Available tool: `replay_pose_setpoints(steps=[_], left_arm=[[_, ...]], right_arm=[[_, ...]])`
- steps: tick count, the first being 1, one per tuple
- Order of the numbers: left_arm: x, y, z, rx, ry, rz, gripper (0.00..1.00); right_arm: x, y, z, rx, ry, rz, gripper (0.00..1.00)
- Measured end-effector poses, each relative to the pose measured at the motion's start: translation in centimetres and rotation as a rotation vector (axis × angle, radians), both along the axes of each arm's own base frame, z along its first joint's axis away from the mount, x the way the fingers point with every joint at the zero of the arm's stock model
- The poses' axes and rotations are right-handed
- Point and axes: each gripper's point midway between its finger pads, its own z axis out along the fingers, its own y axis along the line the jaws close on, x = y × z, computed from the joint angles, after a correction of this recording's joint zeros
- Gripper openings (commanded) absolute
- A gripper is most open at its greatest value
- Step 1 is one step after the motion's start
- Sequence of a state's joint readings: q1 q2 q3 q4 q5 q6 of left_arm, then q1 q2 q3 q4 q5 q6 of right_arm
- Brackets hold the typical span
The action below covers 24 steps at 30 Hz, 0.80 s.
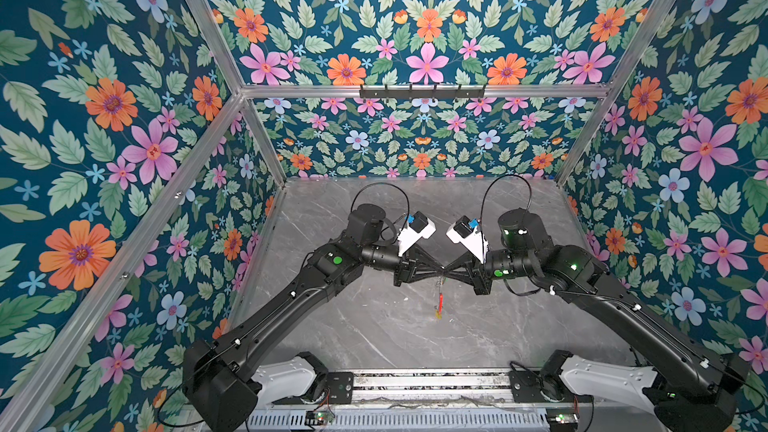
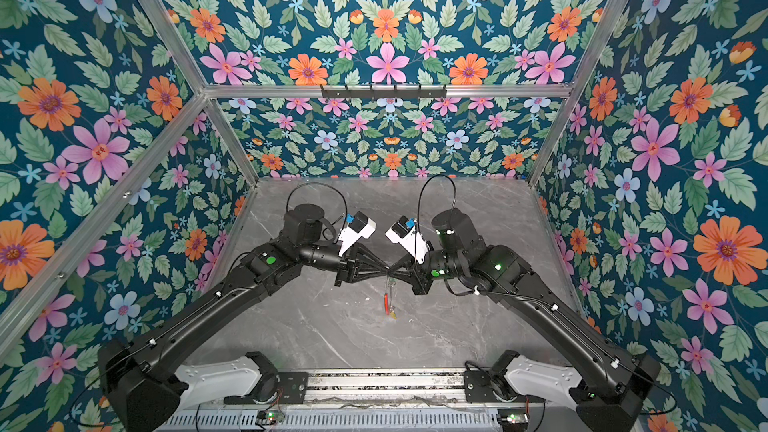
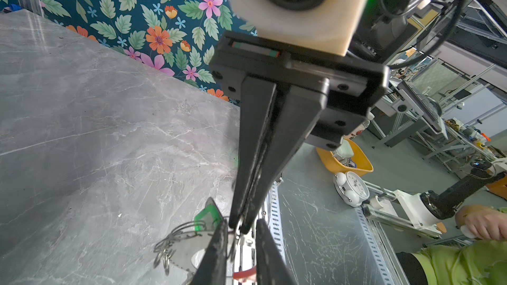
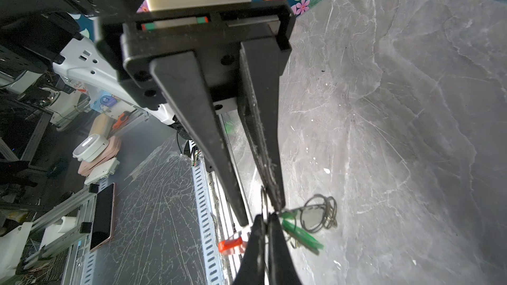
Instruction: Remove the keys from the keyring
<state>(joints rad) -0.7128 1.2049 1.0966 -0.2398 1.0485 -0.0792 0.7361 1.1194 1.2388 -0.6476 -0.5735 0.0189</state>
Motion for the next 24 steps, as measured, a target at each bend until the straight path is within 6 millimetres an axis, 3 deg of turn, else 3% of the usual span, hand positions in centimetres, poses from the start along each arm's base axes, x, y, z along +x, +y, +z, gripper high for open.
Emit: replay_pose_setpoints(steps=[12,17,21,24], left_arm=[[-0.03,0.09,0.07,0.001,-0.014,0.005,0.00],[-0.13,0.09,0.10,-0.006,-0.018,0.000,0.00],[-0.39,0.20,0.24,-0.021,-0.038,0.000,0.00],[-0.73,0.72,0.60,-0.051,-0.081,0.020,0.00]], right_arm=[[-0.13,0.20,-0.41,-0.014,0.012,0.006,0.00],[-0.16,0.21,-0.34,-0.012,0.008,0.006,0.01],[-0.26,0.06,-0.22,-0.004,0.001,-0.002,0.29],[-0.28,-0.35,0.27,0.035,-0.048,-0.020,0.39]])
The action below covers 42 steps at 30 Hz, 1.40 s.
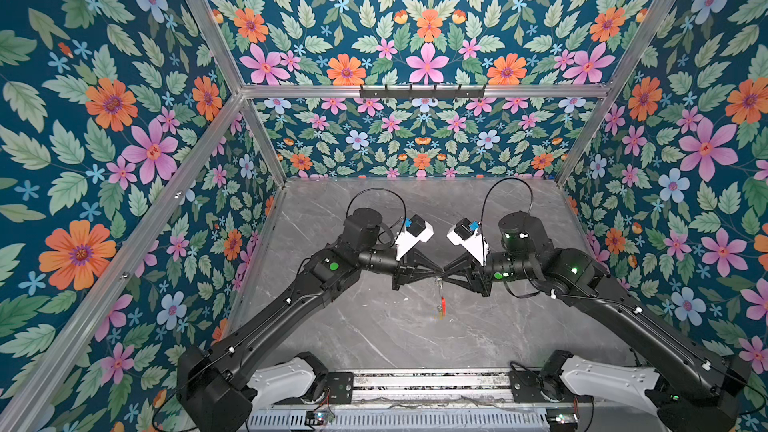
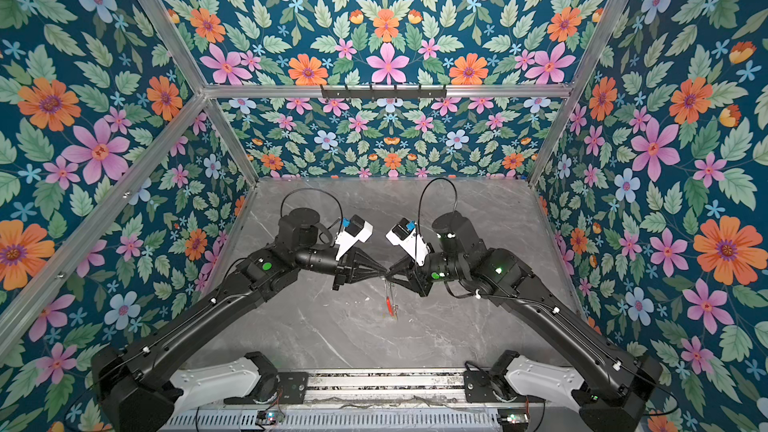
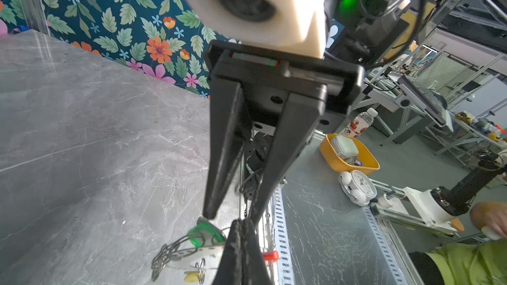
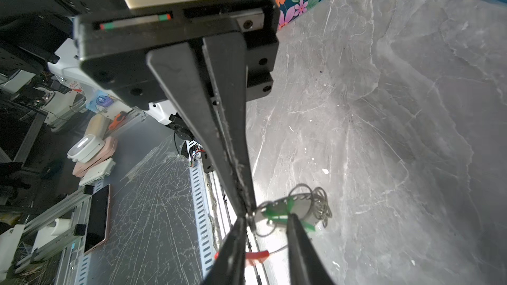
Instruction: Remove the keys from the keyring
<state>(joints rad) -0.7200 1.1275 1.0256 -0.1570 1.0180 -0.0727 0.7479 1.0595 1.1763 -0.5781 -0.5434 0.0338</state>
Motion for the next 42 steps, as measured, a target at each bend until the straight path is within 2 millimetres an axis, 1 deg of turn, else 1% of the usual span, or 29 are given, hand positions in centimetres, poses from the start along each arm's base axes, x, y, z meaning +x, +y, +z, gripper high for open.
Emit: replay_pose_setpoints(steps=[4,7,10,13,17,20,23,26,29,39,42], left_arm=[[-0.3,0.5,0.7,-0.053,-0.049,0.026,0.00],[-0.3,0.6,1.7,-0.093,-0.088,0.029,0.00],[-0.4,0.6,2.4,-0.120,-0.111,0.024,0.00],[-0.8,0.7,2.8,-0.132,-0.118,0.005,0.00],[-1.3,0.7,3.2,-0.148,-0.123,-0.029,0.00],[-1.6,0.7,3.4,-0.155,-0.115,-0.048,0.00],[-1.9,0.8,3.6,-0.166,-0.122,-0.063,0.00],[-2.1,0.8,3.7,-0.170,-0.120,-0.076,0.00],[-2.2,0.7,3.6,-0.168,-0.111,-0.086,0.00],[-2.3,0.7,3.5,-0.173,-0.098,-0.092,0.00],[-1.9,0.7,3.5,-0.171,-0.103,-0.066,0.00]], right_arm=[[-0.5,-1.1,1.6,0.098,-0.106,-0.033,0.45],[-0.6,-2.0,2.5,0.164,-0.176,-0.076,0.47],[-0.6,-2.1,3.1,0.201,-0.209,-0.083,0.49],[-0.5,-1.6,2.7,0.209,-0.206,-0.066,0.51],[-0.8,-1.0,1.3,0.198,-0.168,-0.029,0.53],[-1.3,-0.6,1.2,0.207,-0.153,0.011,0.53],[-1.4,-0.2,0.5,0.198,-0.130,0.032,0.54],[-1.6,0.0,0.3,0.199,-0.117,0.052,0.53],[-1.4,0.2,0.1,0.194,-0.110,0.055,0.49],[-1.6,0.7,0.5,0.208,-0.107,0.083,0.23],[-1.6,0.7,0.6,0.211,-0.108,0.086,0.15]])
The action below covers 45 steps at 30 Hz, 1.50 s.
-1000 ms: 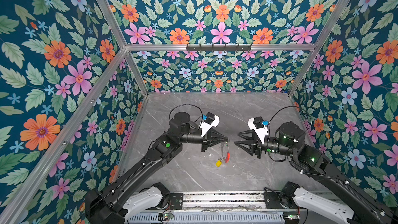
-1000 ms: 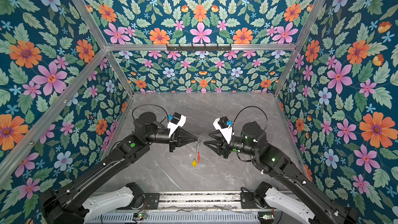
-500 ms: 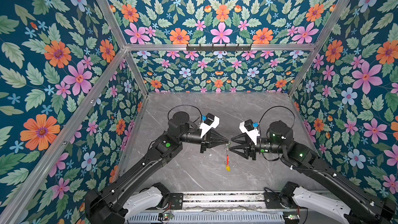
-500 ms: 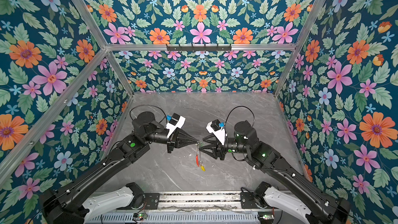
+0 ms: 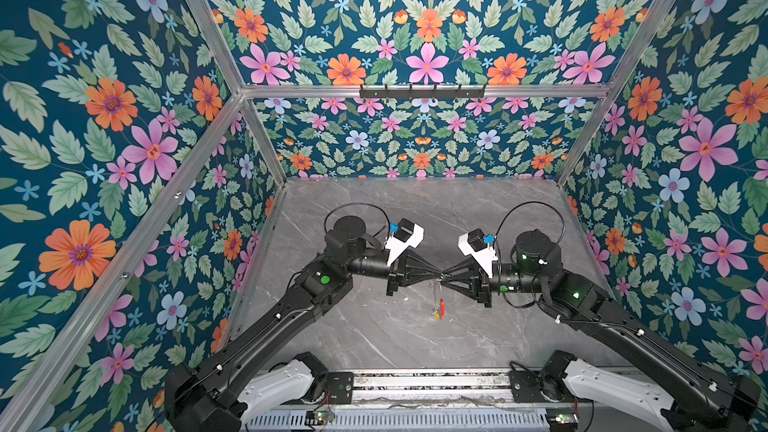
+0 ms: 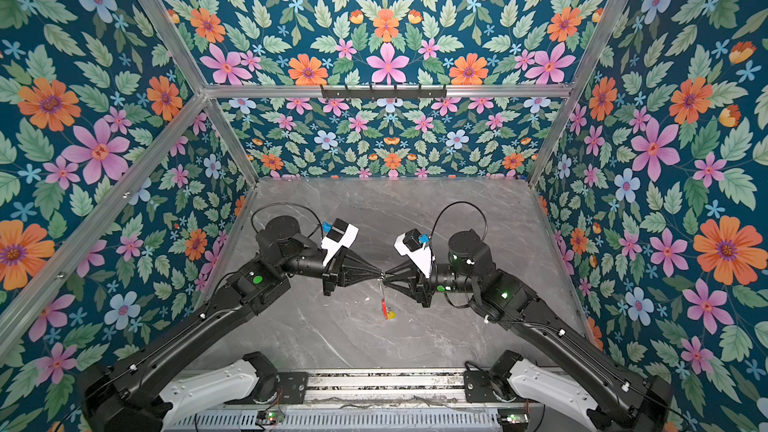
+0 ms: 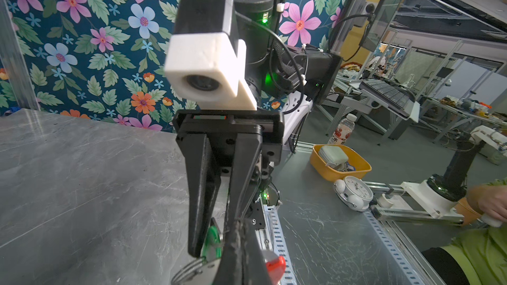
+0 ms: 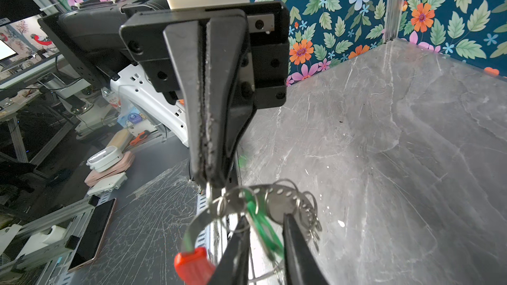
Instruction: Remove the keys from the keyring
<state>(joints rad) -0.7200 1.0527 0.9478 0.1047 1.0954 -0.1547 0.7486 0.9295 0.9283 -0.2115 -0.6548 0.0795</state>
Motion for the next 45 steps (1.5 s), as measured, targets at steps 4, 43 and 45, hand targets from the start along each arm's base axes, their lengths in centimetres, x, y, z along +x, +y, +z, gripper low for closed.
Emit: replay_pose_setpoints(steps=[4,43,45], left_arm=[[0.3,0.0,0.1,-0.003,-0.003,0.025,0.00],[2.4,0.7,0.8,-0.186,0.094,0.186,0.00],[2.3,0.7,0.8,-0.190,0.102,0.184,0.00]], right_arm=[[0.0,0.0,0.0,-0.001,0.002,0.004,0.00],[0.6,2.6,-0.4,0.008,0.053,0.095,0.00],[0.6,2.7,-0.4,0.011,0.054,0.099,0.00]])
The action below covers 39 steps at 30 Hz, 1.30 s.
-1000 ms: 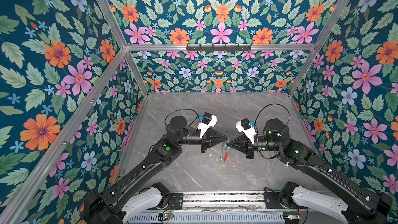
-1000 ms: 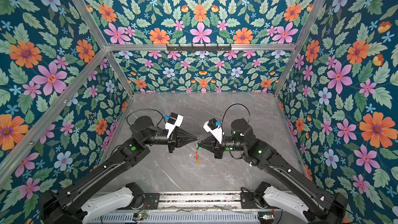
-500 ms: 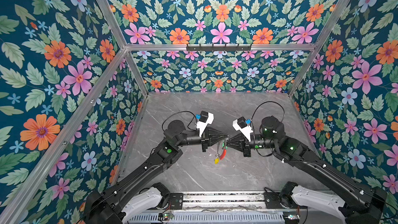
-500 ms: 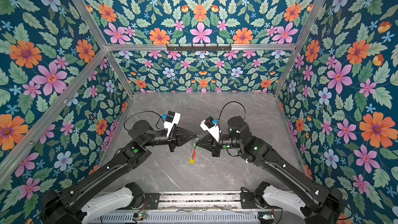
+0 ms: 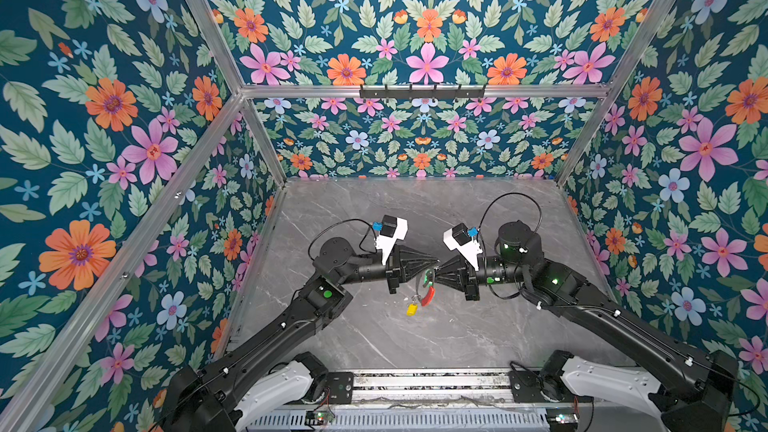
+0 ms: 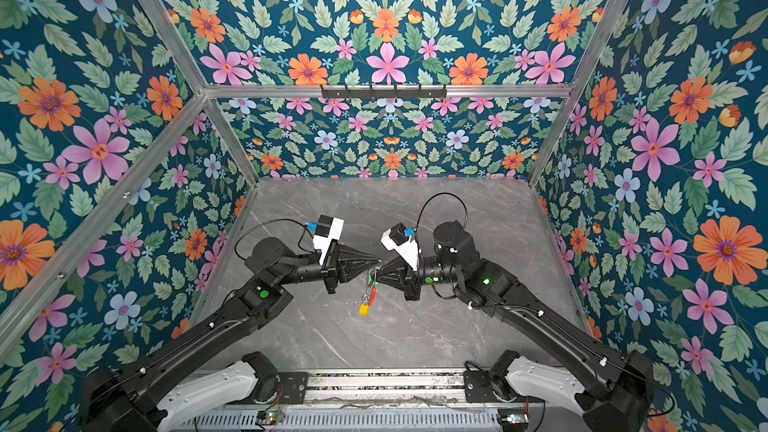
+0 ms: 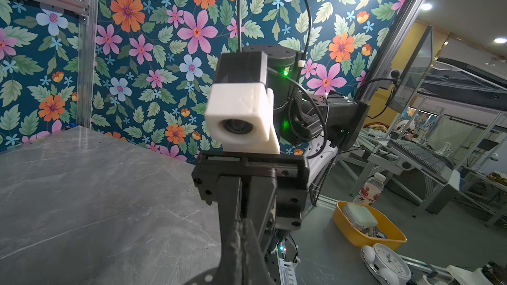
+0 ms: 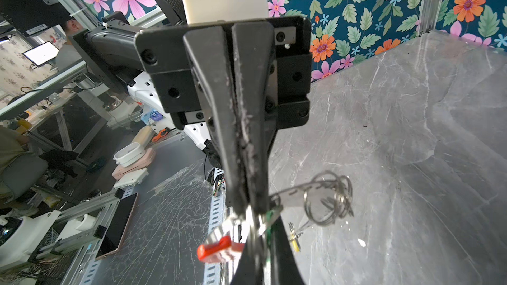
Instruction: Remove the keys from the keyring
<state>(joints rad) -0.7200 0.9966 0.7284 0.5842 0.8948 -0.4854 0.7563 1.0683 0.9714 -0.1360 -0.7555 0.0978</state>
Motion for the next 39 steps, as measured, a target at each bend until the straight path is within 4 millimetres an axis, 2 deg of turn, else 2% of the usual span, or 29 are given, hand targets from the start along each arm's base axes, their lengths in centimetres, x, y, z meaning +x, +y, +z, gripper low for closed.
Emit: replay_pose_setpoints(steps=[5,9,12,15,18,23,27,33,39], left_arm=[[0.0,-0.1,0.1,-0.004,-0.002,-0.007,0.00],[-0.3,-0.1,0.4,-0.006,-0.027,-0.019,0.00],[-0.5,0.1,0.7,-0.013,-0.046,-0.018,0.00],[-0.5,0.1,0.7,-0.012,-0.065,-0.015,0.00],[-0.5,0.1,0.6,-0.008,-0.069,-0.013,0.00],[-0.6,0.2,0.5,-0.009,-0.088,-0.010,0.00],[-0.6,0.2,0.4,-0.008,-0.097,-0.008,0.00],[-0.6,0.3,0.0,-0.013,-0.104,-0.004,0.00],[-0.4,0.3,-0.2,-0.020,-0.107,0.010,0.00]], right_arm=[[0.0,0.0,0.1,0.005,-0.001,-0.001,0.00],[-0.2,-0.4,0.5,0.005,-0.008,-0.014,0.21],[-0.4,-0.8,0.2,-0.015,0.002,-0.029,0.33],[-0.4,-1.4,0.1,-0.030,0.002,-0.057,0.42],[-0.3,-2.2,0.3,-0.037,-0.008,-0.089,0.47],[-0.5,-4.0,2.7,-0.003,-0.073,-0.140,0.49],[0.3,-4.9,4.4,0.033,-0.107,-0.186,0.49],[1.0,-3.4,5.8,0.093,-0.075,-0.137,0.42],[1.0,-2.3,5.6,0.119,-0.026,-0.087,0.31]])
